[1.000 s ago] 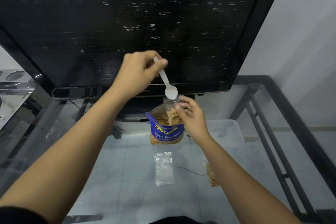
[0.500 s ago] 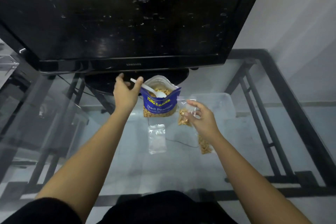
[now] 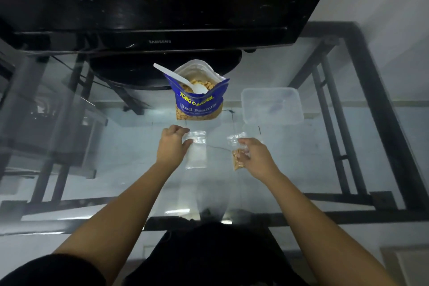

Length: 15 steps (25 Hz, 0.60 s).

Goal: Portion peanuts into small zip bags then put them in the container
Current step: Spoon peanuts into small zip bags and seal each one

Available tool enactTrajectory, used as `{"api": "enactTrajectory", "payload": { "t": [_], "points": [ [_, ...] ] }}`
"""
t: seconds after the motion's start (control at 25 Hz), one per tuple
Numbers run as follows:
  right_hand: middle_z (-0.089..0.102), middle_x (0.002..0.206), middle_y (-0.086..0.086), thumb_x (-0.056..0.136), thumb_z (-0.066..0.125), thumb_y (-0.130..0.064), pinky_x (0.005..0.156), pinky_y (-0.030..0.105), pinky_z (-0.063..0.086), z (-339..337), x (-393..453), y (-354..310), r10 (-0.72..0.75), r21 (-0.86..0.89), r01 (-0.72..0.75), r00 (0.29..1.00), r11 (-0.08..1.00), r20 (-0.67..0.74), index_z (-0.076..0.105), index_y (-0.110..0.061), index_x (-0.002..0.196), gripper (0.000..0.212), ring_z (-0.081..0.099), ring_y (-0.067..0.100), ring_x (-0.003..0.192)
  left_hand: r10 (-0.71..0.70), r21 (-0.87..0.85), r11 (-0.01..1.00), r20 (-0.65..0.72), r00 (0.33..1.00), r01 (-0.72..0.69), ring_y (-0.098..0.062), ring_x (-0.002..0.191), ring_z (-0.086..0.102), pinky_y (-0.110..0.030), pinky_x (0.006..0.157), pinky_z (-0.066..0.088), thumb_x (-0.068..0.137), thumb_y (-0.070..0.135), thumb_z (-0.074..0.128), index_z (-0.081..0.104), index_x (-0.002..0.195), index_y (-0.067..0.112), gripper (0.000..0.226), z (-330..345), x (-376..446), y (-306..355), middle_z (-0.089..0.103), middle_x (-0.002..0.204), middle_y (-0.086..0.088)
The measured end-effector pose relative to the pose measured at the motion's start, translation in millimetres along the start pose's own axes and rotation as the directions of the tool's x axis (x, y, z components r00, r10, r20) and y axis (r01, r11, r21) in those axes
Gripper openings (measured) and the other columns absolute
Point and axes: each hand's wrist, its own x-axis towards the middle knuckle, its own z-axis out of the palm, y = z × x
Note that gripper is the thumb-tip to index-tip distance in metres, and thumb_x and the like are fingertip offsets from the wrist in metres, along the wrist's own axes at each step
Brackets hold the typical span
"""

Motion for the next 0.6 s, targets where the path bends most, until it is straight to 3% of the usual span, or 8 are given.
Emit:
{"api": "enactTrajectory", "payload": {
  "t": [0.16, 0.32, 0.44, 0.52, 0.6],
  "points": [
    [0.045, 0.139, 0.015, 0.089, 0.054, -0.010, 0.101, 0.033, 0.036, 4, -9, 7, -0.126, -0.326, 0.091, 0.988, 0.941, -0.088, 0.050, -0.010, 0.131, 0.043, 0.043, 0.034, 0.123, 0.113, 0.136, 0.985, -0.075, 0.991, -0.102, -0.039, 0.098, 0.058, -0.043, 0.082, 0.047, 0.081, 0.015, 0.069, 0.066, 0.106, 0.004, 0.027, 0, -1, 0, 0.065, 0.108, -0.018],
    [0.010, 0.157, 0.016, 0.095, 0.047, -0.010, 0.115, 0.039, 0.020, 13, -13, 23, -0.046, -0.316, 0.045, 0.999, 0.948, 0.005, 0.035, -0.010, 0.142, 0.049, 0.018, 0.034, 0.142, 0.181, 0.171, 0.972, -0.099, 0.978, -0.163, -0.036, 0.093, 0.060, -0.041, 0.078, 0.047, 0.082, 0.011, 0.067, 0.066, 0.092, 0.003, 0.013, 2, -2, 2, 0.067, 0.100, -0.017],
    [0.000, 0.157, 0.016, 0.098, 0.042, -0.015, 0.117, 0.040, 0.016, 10, -17, 24, -0.079, -0.368, 0.090, 0.996, 0.925, 0.043, 0.033, -0.014, 0.143, 0.046, 0.008, 0.034, 0.145, 0.192, 0.174, 0.968, -0.037, 0.981, -0.183, -0.031, 0.096, 0.056, -0.040, 0.080, 0.044, 0.084, 0.012, 0.063, 0.066, 0.091, 0.005, 0.010, -6, -1, 3, 0.067, 0.101, -0.013],
    [0.001, 0.157, 0.015, 0.099, 0.038, -0.025, 0.119, 0.040, 0.013, 3, -20, 12, -0.122, -0.336, 0.116, 0.992, 0.935, 0.001, 0.035, -0.014, 0.142, 0.044, 0.006, 0.031, 0.145, 0.233, 0.074, 0.969, 0.028, 0.972, -0.234, -0.026, 0.089, 0.057, -0.034, 0.076, 0.045, 0.083, 0.010, 0.064, 0.065, 0.088, 0.006, 0.007, -19, -3, 7, 0.067, 0.094, -0.010],
    [0.009, 0.158, 0.009, 0.096, 0.041, -0.039, 0.119, 0.038, 0.015, -2, -26, -10, -0.139, -0.173, 0.137, 0.990, 0.975, -0.003, 0.034, -0.017, 0.142, 0.052, 0.010, 0.023, 0.145, 0.214, -0.148, 0.970, 0.126, 0.969, -0.195, -0.018, 0.077, 0.058, -0.025, 0.070, 0.045, 0.080, 0.006, 0.065, 0.062, 0.081, 0.010, 0.005, -40, -8, 18, 0.066, 0.083, -0.006]
  ]
}}
